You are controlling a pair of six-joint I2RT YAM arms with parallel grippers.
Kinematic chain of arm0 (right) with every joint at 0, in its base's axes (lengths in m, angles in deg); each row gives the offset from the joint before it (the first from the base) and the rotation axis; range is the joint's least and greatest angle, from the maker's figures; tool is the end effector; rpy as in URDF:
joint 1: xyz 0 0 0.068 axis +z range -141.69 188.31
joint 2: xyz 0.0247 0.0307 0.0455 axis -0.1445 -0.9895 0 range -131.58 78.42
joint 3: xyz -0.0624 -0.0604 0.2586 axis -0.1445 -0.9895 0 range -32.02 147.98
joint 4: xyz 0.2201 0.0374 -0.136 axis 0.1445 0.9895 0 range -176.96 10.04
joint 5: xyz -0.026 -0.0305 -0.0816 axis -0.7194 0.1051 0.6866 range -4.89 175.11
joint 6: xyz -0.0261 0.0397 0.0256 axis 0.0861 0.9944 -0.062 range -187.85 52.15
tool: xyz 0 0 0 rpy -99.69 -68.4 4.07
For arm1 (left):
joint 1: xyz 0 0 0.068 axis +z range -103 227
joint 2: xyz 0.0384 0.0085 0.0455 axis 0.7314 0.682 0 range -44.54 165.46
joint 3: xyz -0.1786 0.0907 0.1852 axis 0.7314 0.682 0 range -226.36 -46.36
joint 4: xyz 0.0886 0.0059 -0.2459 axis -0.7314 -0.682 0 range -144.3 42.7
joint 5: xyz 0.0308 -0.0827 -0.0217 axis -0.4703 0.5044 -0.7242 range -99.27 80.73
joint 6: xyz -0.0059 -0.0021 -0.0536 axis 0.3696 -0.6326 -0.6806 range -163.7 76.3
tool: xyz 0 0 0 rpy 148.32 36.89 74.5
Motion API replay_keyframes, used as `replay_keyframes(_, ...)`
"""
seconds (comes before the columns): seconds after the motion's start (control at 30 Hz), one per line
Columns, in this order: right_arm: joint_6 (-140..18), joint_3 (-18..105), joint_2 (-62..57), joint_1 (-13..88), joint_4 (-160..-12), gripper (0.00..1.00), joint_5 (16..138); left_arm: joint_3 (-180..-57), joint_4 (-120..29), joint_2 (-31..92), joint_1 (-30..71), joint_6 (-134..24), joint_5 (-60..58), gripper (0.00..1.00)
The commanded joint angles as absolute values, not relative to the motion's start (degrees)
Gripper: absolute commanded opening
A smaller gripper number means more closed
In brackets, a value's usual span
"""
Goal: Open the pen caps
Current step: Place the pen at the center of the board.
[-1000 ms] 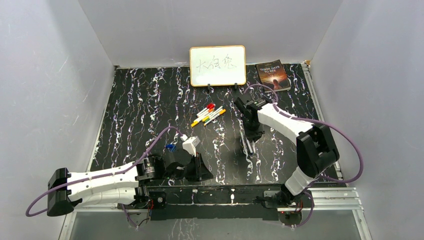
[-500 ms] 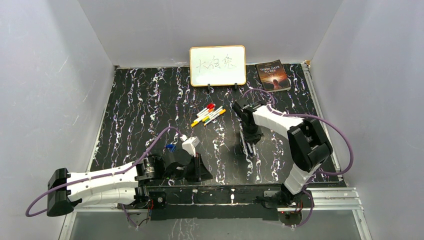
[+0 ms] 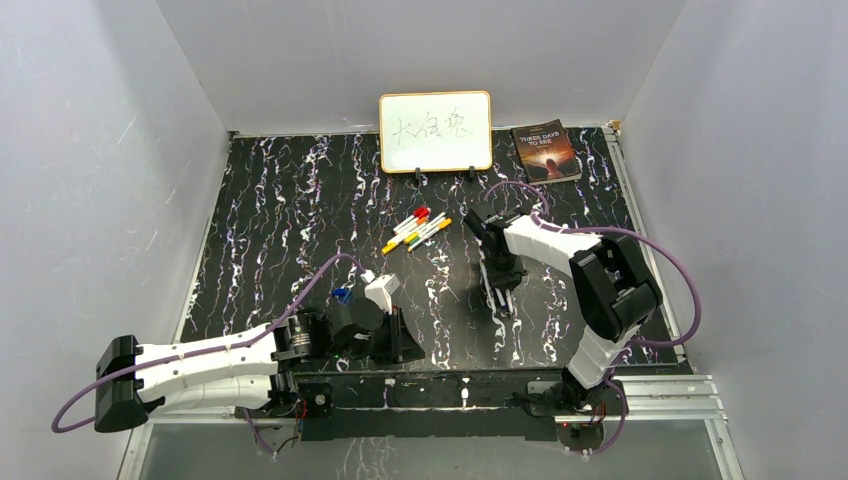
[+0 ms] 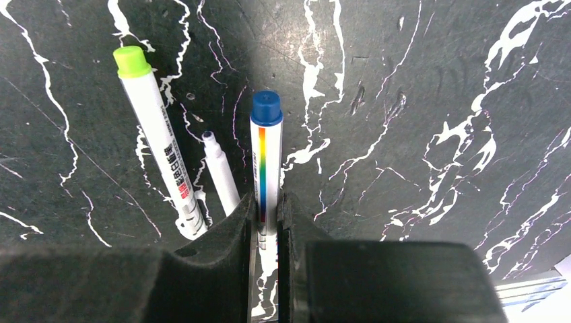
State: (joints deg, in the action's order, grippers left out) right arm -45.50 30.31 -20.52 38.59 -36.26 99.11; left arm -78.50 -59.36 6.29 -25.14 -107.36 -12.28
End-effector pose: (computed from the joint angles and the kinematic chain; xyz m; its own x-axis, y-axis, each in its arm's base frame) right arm 0.2621 0.1431 0.1679 -0.9802 -0.1449 -0.1352 -0.1153 0.9718 -0.2056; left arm 0.0628 -0.1885 0.2404 -0.9090 -0.0970 -0.4054 0.2752 0.5910 -0.7583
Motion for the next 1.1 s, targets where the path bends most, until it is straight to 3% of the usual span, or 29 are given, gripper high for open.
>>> replay_keyframes(0.0,-45.7,30.0,-20.3,38.8,-38.4,0.00,100.5,-80.2,-59.1,6.4,-25.3,-106.9,-12.4,0.01)
replay_keyframes(0.1,-45.7,29.9,-20.5,38.8,-38.4,0.00,100.7,-80.4,-59.1,6.7,-25.4,-106.8,-12.4,0.01)
replay_keyframes(0.3,-45.5,29.9,-20.6,38.8,-38.5,0.16,100.4,-80.5,-59.0,6.7,-25.4,-106.9,-12.5,0.01)
replay_keyframes(0.97,-45.1,29.4,-19.2,38.8,-39.1,0.21,97.3,-89.3,-81.6,12.3,-22.6,-107.5,-20.4,0.02)
replay_keyframes(1.07,-44.9,29.7,-18.0,38.8,-38.5,0.28,97.1,-93.1,-85.4,16.4,-20.3,-103.9,-20.5,0.02)
